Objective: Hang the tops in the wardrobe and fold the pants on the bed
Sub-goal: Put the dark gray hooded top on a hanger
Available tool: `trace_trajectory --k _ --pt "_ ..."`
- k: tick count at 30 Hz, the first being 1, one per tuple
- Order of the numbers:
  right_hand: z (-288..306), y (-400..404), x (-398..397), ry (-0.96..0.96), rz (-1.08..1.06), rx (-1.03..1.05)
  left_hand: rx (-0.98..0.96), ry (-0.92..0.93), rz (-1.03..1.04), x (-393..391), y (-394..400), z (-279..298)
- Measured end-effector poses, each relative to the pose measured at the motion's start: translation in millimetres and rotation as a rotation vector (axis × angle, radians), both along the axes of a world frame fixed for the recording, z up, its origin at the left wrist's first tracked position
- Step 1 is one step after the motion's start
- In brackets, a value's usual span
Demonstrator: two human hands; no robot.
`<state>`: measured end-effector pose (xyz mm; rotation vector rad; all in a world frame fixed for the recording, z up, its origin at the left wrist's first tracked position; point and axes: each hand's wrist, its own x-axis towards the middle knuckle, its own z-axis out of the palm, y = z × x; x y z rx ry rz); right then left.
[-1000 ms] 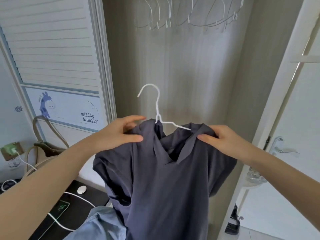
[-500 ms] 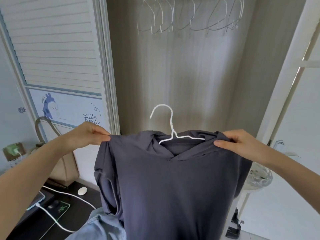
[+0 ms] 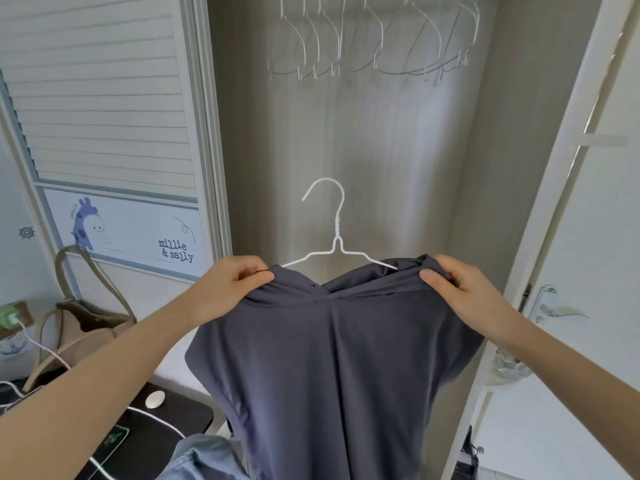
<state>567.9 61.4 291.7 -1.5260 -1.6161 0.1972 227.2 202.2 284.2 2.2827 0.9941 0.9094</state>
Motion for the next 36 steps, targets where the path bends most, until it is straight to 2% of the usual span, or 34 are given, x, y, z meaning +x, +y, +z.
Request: trace_trajectory --k 2,5,10,15,20,24,29,33,36 --pt "-1 0 9 -0.056 -0.119 0.009 -0.001 -0.081 0.035 -4 7 -4" --pt "2 0 15 -0.2 -0.244 -0.091 0.044 -0.137 0.038 1 9 -5" --pt "16 -4 0 -0.102 -0.039 -0.221 0.094 -0.17 -0.003 10 18 8" --pt "31 -6 -16 0.076 0.029 -0.267 0.135 -0.097 0.02 20 45 29" --pt "50 5 -37 0.374 -0.019 -0.217 0.268 -0.017 0.089 56 58 49" --pt "85 22 -47 0.422 -0.247 -0.089 0.26 -0.05 -0.188 101 26 58" --pt "133 39 -56 0.505 -0.413 0.005 -0.025 -0.094 -0.535 146 -37 55" --pt "158 47 -62 0.632 -0.48 0.086 0.023 -0.029 -0.452 173 -67 46" --pt "172 51 -62 0.671 -0.504 0.156 0.164 -0.136 -0.288 190 -67 41"
